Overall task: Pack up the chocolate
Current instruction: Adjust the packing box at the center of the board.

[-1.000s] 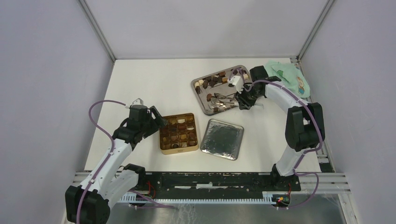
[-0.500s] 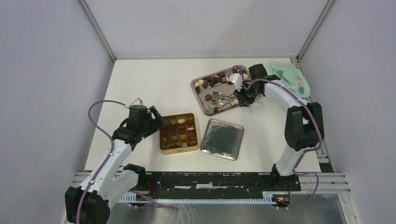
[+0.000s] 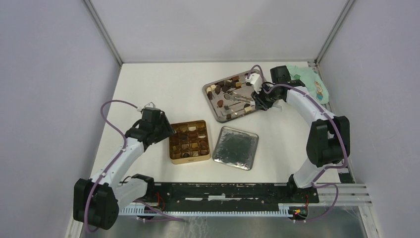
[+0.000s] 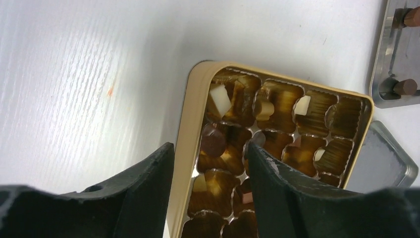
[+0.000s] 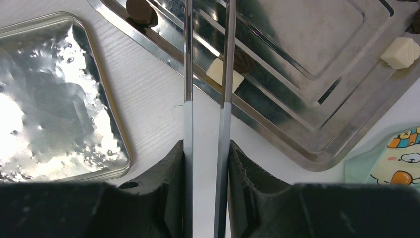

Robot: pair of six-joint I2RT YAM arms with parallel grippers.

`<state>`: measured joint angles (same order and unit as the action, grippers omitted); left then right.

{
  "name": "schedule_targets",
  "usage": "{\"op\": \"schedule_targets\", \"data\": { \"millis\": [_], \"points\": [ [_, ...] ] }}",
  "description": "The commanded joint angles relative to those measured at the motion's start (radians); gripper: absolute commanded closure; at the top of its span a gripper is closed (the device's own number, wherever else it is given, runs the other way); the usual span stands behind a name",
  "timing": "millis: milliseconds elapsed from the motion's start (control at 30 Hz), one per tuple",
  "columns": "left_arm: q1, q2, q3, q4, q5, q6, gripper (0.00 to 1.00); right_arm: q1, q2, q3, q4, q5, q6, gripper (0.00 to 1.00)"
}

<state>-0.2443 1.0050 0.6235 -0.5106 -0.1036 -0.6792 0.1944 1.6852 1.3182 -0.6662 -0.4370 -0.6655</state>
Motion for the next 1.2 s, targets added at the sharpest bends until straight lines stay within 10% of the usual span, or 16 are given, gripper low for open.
{"op": "schedule_targets", "data": {
  "millis": [0, 700, 1167],
  "points": [
    [-0.003, 0.079, 0.075, 0.071, -0.021, 0.083, 0.42, -0.004, -0.048, -0.003, 0.036, -0.048, 0.018, 1.00],
    [-0.003, 0.318, 0.152, 0.131, -0.034, 0.188, 0.98, -0.004, -0.089, 0.045, -0.011, -0.124, 0.015, 1.00],
    [-0.014, 0.018, 0.049, 0.300, -0.034, 0.242, 0.98, -0.004, -0.106, 0.134, -0.098, -0.249, 0.004, 1.00]
  ]
}}
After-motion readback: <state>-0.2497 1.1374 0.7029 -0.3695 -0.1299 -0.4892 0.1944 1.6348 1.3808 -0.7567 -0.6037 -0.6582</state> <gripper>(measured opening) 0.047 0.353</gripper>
